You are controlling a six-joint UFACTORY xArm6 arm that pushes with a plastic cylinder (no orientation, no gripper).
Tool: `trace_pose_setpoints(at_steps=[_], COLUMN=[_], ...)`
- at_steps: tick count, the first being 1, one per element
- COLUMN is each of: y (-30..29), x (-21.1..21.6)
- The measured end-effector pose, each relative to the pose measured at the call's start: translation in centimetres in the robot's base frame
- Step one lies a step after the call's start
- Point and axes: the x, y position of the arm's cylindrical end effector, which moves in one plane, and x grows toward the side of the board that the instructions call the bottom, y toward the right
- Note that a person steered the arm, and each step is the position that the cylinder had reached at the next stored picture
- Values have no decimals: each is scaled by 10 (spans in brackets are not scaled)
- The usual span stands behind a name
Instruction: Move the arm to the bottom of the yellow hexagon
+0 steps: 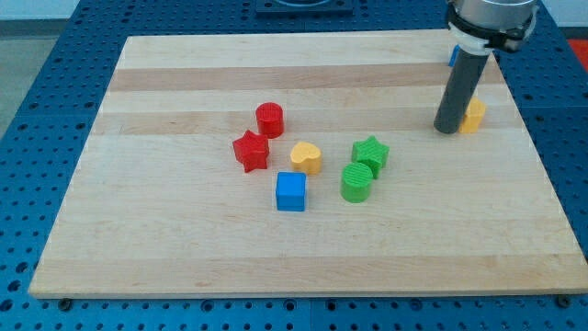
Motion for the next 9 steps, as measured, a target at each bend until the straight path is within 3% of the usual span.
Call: trace_pose_setpoints(at_steps=[9], y=[58], x=[32])
